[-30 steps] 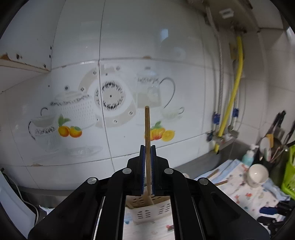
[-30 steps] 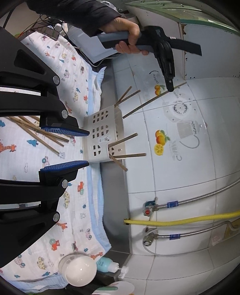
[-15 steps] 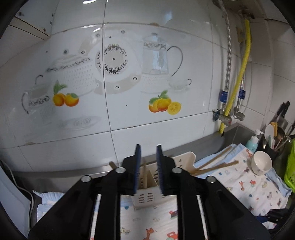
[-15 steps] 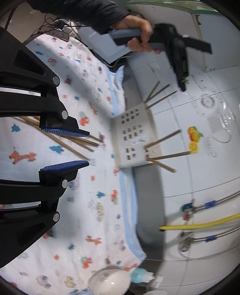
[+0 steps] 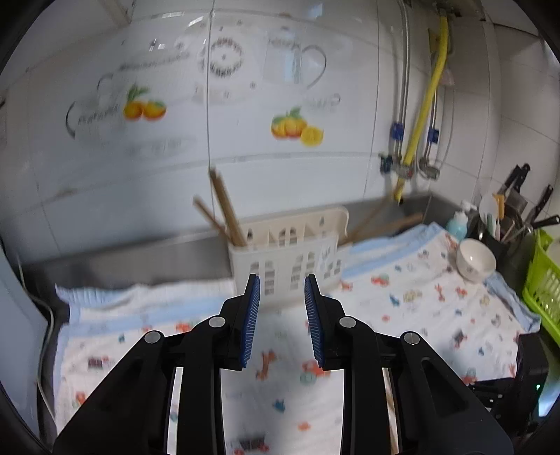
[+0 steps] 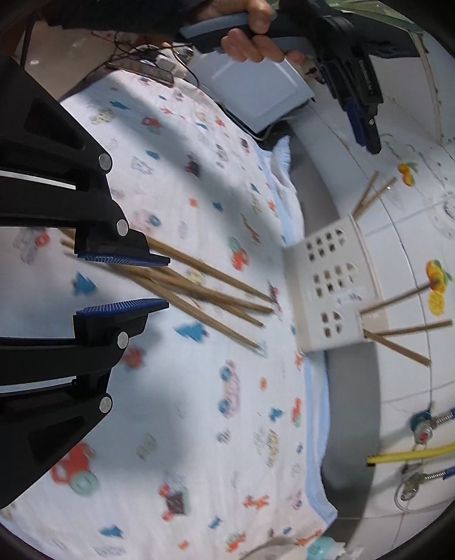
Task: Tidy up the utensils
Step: 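Grasp a chopstick with the left tool while the right tool grasps one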
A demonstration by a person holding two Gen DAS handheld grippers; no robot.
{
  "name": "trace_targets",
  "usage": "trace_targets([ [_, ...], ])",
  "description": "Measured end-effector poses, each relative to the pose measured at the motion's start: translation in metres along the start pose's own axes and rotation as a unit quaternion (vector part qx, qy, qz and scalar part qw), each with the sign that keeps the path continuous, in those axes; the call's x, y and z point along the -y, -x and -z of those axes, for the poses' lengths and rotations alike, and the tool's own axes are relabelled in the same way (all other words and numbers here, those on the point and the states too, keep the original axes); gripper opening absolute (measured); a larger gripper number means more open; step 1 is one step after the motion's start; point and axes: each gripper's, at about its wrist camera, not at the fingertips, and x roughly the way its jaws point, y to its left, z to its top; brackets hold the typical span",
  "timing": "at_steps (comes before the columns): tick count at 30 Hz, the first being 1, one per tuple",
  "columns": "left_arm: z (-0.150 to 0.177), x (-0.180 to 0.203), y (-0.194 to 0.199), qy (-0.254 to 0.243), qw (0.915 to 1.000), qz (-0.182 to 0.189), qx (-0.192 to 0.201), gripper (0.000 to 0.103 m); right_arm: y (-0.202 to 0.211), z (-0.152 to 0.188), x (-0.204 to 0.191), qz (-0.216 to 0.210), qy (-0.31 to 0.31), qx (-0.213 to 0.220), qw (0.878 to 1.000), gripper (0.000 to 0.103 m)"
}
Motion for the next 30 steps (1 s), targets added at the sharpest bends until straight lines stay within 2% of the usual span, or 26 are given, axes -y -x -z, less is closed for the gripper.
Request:
trace_targets([
  [8, 0.059, -0.005, -0.013, 0.03, 0.9976, 0.02, -0.06, 0.027, -0.011, 0.028, -0.013, 0.004, 0.0, -0.026, 1.0, 0.019],
  [12, 0.085, 0.001, -0.022, 0.044, 0.9937, 0.048, -0.091, 0.027, -0.009, 0.033, -0.014, 0.005, -0.002, -0.027, 1.0, 0.01],
  [19, 0.126, 0.034, -0.041, 0.037, 0.9832, 0.096, -0.151, 0.027, -0.002, 0.037, -0.007, 0.023, -0.005, -0.017, 1.0, 0.005],
  [25, 0.146, 0.061, -0.053, 0.042, 0.9744, 0.123, -0.183, 0.027, 0.004, 0.039, 0.004, 0.044, -0.005, -0.01, 0.999, 0.005],
  [30, 0.157, 0.075, -0.061, 0.043, 0.9712, 0.121, -0.201, 0.027, 0.006, 0.041, 0.016, 0.056, -0.01, -0.01, 0.998, 0.005],
])
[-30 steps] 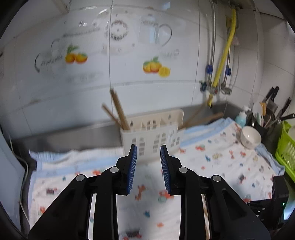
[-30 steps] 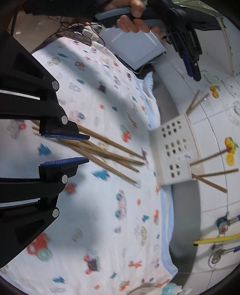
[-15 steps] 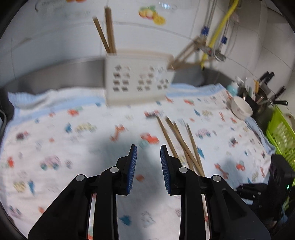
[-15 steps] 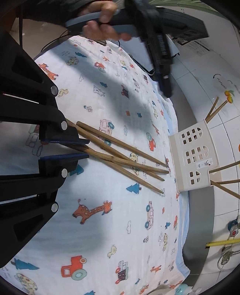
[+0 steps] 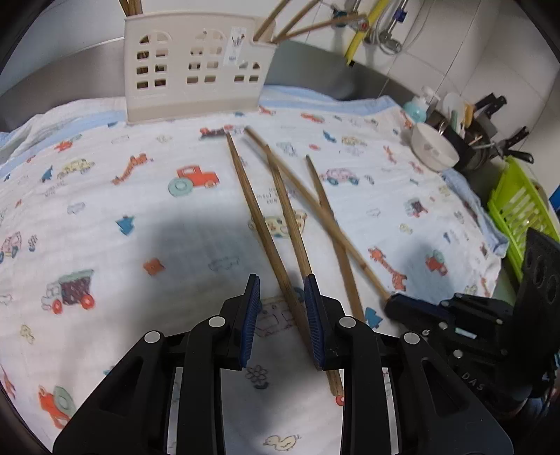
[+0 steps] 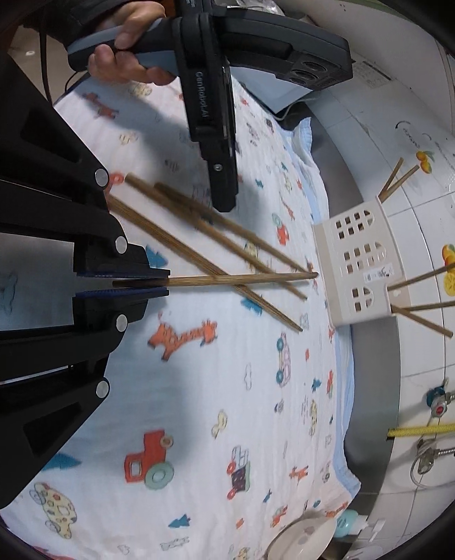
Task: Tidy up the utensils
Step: 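Grasp a chopstick with the left tool while the right tool grasps one, then carry both held chopsticks up over the white holder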
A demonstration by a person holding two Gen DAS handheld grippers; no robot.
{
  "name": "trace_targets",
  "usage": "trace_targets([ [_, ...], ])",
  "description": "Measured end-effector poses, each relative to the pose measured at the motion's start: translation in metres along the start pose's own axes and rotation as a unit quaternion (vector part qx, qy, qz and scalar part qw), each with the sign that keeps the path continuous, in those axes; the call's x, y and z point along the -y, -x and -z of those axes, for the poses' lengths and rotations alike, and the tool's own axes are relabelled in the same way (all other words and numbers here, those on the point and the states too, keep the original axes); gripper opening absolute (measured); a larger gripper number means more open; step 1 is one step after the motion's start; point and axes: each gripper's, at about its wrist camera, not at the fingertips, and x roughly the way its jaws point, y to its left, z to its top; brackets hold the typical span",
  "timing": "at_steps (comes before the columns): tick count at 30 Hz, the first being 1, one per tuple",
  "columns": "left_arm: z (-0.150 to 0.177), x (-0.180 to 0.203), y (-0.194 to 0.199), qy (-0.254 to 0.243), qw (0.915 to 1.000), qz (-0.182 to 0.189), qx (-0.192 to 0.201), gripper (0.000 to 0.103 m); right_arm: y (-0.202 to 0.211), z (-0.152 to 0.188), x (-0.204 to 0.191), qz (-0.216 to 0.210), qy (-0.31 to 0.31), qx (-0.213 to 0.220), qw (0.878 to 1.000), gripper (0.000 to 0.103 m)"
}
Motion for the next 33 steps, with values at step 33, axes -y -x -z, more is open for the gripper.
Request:
trace_targets([
  [33, -0.006, -0.015, 0.012, -0.015, 0.9958, -0.078, 0.044, 0.005, 0.042, -0.029, -0.014, 0.022, 0.064, 0.066, 0.996, 0.005],
])
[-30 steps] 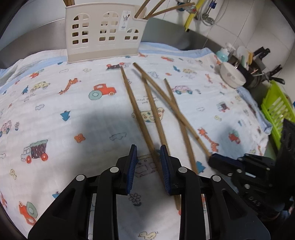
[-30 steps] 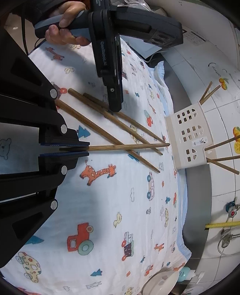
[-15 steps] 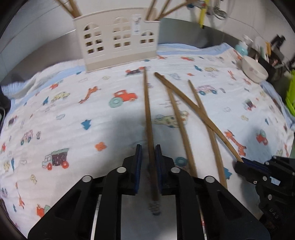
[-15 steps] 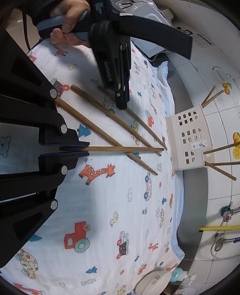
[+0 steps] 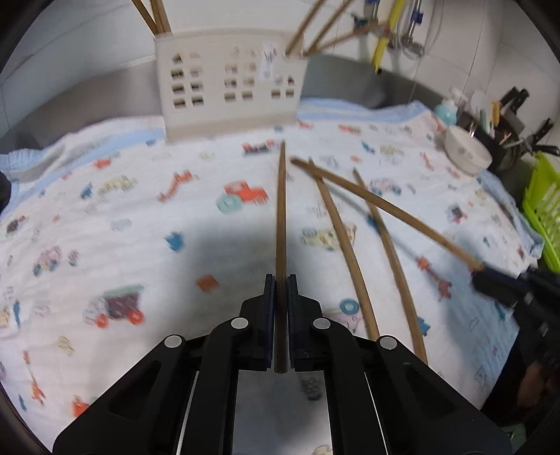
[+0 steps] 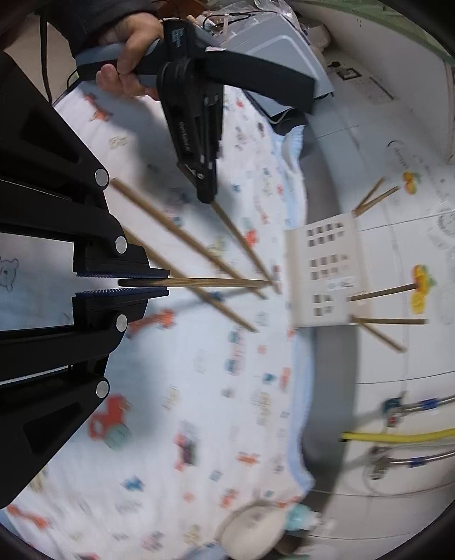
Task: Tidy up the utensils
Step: 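Carry both held chopsticks up over the white holder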
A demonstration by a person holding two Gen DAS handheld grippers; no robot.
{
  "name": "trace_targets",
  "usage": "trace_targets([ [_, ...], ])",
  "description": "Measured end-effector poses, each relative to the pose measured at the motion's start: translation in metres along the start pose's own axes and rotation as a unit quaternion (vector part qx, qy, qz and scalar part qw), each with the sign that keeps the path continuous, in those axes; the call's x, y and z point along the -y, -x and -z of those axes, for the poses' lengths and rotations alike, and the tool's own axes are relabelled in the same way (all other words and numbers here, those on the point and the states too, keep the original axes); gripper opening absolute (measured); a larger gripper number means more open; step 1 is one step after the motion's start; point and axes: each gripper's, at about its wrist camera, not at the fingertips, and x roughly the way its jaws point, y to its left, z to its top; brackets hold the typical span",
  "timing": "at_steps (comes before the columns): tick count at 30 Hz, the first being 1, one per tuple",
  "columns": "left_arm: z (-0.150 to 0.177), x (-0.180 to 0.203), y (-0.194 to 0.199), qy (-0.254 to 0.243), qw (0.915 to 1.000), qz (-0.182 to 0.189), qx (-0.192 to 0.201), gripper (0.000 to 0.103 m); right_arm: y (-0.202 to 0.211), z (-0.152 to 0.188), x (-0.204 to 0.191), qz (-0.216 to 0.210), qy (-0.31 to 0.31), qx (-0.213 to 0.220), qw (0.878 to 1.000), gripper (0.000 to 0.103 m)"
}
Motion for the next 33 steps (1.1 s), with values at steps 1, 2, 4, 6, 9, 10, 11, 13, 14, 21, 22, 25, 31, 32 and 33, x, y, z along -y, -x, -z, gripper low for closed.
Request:
trace_targets([
  [1, -0.003, -0.003, 0.006, 0.002, 0.9999, 0.003, 0.01, 0.005, 0.005, -0.007, 0.0, -0.001, 0.003, 0.007, 1.0, 0.005],
  [2, -0.005, -0.006, 0.011, 0.006, 0.9998, 0.006, 0.017, 0.005, 0.011, -0.014, 0.0, -0.003, 0.006, 0.016, 1.0, 0.005],
  [4, -0.012, -0.011, 0.023, 0.012, 0.9991, 0.011, 0.039, 0.005, 0.023, -0.033, 0.001, -0.004, 0.014, 0.034, 0.999, 0.005],
  [6, -0.021, -0.018, 0.038, 0.018, 0.9975, 0.018, 0.067, 0.005, 0.034, -0.054, 0.003, -0.01, 0.019, 0.053, 0.998, 0.005],
  [9, -0.033, -0.023, 0.053, 0.023, 0.9948, 0.026, 0.096, 0.005, 0.043, -0.078, 0.005, -0.022, 0.021, 0.065, 0.997, 0.005],
  [10, -0.038, -0.025, 0.057, 0.025, 0.9939, 0.03, 0.103, 0.005, 0.045, -0.088, 0.005, -0.026, 0.025, 0.069, 0.997, 0.005],
  [11, -0.042, -0.026, 0.059, 0.026, 0.9935, 0.031, 0.107, 0.005, 0.046, -0.096, 0.005, -0.031, 0.028, 0.069, 0.997, 0.005],
  [13, -0.047, -0.029, 0.061, 0.025, 0.993, 0.032, 0.111, 0.005, 0.048, -0.109, 0.005, -0.036, 0.035, 0.07, 0.996, 0.005],
  [14, -0.051, -0.03, 0.062, 0.026, 0.9928, 0.033, 0.112, 0.005, 0.049, -0.117, 0.004, -0.034, 0.041, 0.072, 0.996, 0.005],
  [21, -0.091, -0.042, 0.071, 0.024, 0.9911, 0.041, 0.124, 0.005, 0.047, -0.177, 0.008, -0.039, 0.057, 0.082, 0.994, 0.0],
  [22, -0.099, -0.042, 0.073, 0.018, 0.9911, 0.036, 0.127, 0.005, 0.046, -0.187, 0.008, -0.034, 0.062, 0.086, 0.994, 0.0],
  [25, -0.12, -0.043, 0.075, 0.007, 0.9906, 0.029, 0.133, 0.005, 0.041, -0.207, 0.009, -0.026, 0.068, 0.088, 0.994, 0.0],
  [31, -0.132, -0.047, 0.08, 0.004, 0.9894, 0.024, 0.143, 0.005, 0.016, -0.189, 0.009, -0.025, 0.07, 0.05, 0.996, 0.001],
  [32, -0.132, -0.049, 0.08, 0.007, 0.9893, 0.024, 0.144, 0.005, 0.011, -0.18, 0.011, -0.027, 0.066, 0.041, 0.997, 0.002],
  [33, -0.131, -0.05, 0.079, 0.008, 0.9894, 0.024, 0.143, 0.005, 0.004, -0.167, 0.014, -0.03, 0.061, 0.027, 0.997, 0.003],
])
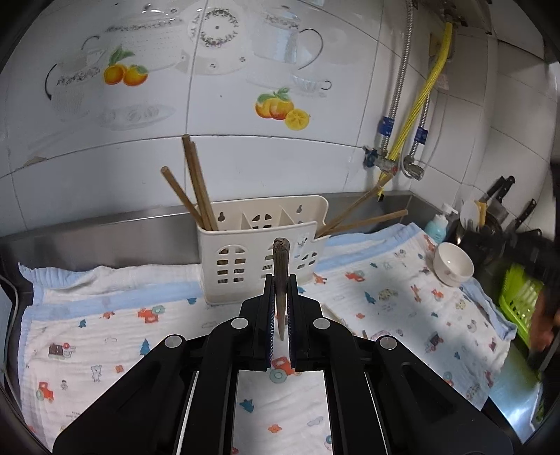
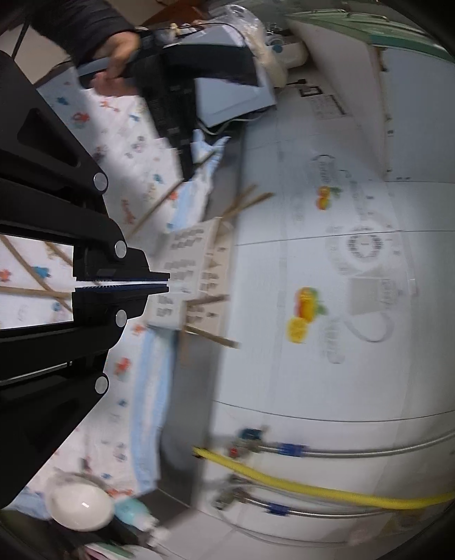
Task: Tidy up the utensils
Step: 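Carry both held chopsticks up over the white holder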
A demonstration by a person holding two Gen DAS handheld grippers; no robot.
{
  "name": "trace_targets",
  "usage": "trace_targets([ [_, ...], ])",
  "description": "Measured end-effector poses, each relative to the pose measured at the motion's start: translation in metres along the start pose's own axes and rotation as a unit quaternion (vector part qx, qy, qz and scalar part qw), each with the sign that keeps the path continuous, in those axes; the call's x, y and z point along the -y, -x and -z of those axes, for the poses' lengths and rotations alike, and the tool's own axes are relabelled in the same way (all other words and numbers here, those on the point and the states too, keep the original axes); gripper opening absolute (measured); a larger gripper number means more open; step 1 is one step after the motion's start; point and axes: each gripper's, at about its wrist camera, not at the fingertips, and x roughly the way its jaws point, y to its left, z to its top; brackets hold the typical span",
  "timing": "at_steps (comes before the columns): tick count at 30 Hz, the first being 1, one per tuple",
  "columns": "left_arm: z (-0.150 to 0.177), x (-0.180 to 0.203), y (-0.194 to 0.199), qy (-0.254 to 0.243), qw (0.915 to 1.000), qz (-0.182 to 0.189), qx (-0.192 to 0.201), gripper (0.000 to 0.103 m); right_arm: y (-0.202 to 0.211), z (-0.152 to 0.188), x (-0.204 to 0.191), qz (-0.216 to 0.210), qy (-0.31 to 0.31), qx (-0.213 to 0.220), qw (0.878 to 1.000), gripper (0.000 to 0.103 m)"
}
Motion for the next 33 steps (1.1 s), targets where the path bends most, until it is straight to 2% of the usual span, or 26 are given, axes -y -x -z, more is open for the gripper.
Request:
trace_targets([
  [3, 0.004, -0.003, -0.002, 0.002, 1.0, -0.002, -0.004, 0.005, -0.011, 0.029, 0.002, 0.0, -0.007, -0.022, 1.0, 0.006],
  [7, 0.004, -0.004, -0.001, 0.005, 1.0, -0.004, -0.003, 0.005, -0.022, 0.076, 0.008, -0.006, -0.037, -0.055, 0.998, 0.016],
  [15, 0.004, -0.003, -0.001, 0.001, 1.0, -0.007, -0.004, 0.005, -0.044, 0.142, 0.013, 0.013, -0.063, -0.102, 0.993, 0.017],
  [23, 0.004, -0.003, 0.0, 0.0, 0.9999, -0.009, -0.005, 0.005, -0.057, 0.167, 0.016, 0.024, -0.077, -0.119, 0.99, 0.017],
  [28, 0.004, -0.003, 0.0, 0.0, 0.9999, -0.01, -0.005, 0.005, -0.06, 0.177, 0.01, 0.04, -0.06, -0.121, 0.99, 0.017],
  [30, 0.004, -0.003, 0.0, 0.0, 0.9999, -0.01, -0.005, 0.005, -0.061, 0.177, 0.006, 0.052, -0.048, -0.121, 0.99, 0.009],
  [33, 0.005, -0.004, 0.002, 0.002, 0.9999, -0.011, -0.002, 0.005, -0.058, 0.175, 0.005, 0.049, -0.042, -0.119, 0.991, 0.007],
])
